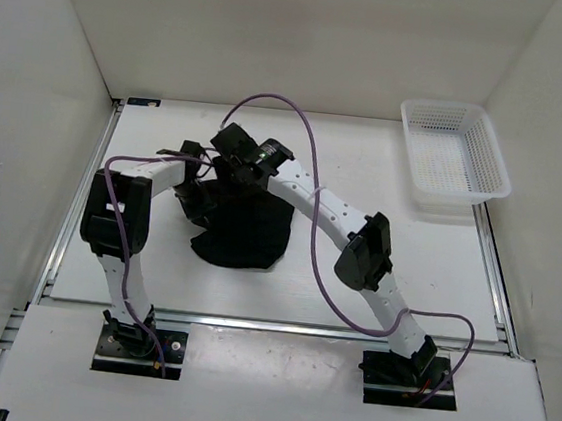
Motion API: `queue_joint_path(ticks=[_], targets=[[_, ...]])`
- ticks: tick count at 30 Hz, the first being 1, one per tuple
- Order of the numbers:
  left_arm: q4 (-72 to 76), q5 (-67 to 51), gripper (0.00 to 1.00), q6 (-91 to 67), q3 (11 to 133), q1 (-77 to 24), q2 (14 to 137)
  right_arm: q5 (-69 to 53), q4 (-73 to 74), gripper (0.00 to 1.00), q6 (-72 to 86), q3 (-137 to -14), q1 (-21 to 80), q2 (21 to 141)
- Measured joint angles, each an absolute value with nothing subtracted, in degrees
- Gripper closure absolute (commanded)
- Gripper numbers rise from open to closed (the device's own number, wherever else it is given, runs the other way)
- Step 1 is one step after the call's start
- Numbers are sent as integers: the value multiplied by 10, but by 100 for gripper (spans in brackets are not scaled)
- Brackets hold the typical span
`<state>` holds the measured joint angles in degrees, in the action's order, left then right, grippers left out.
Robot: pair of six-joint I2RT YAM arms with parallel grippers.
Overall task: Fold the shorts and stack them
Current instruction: Fold the shorts
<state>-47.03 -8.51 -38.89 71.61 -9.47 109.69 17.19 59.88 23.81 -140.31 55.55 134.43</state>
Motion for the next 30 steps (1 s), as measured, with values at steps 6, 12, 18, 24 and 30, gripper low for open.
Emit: queue_joint_path(ticks=[6,12,18,24,30], targets=[[-491,-61,2,-363,681,-11,1042,67,467,10,210,-1235,555,1247],[-541,-10,22,-328,708,86,964,41,362,16,224,-969,511,1033],[-570,21,18,-288,827,-25,952,49,313,18,276,-758,409,886],[-585,38,0,-268,959,-184,1040,43,330,17,306,-631,337,858],[-600,56,0,-259,983,-201,1145,36,334,16,312,-624,329,825]])
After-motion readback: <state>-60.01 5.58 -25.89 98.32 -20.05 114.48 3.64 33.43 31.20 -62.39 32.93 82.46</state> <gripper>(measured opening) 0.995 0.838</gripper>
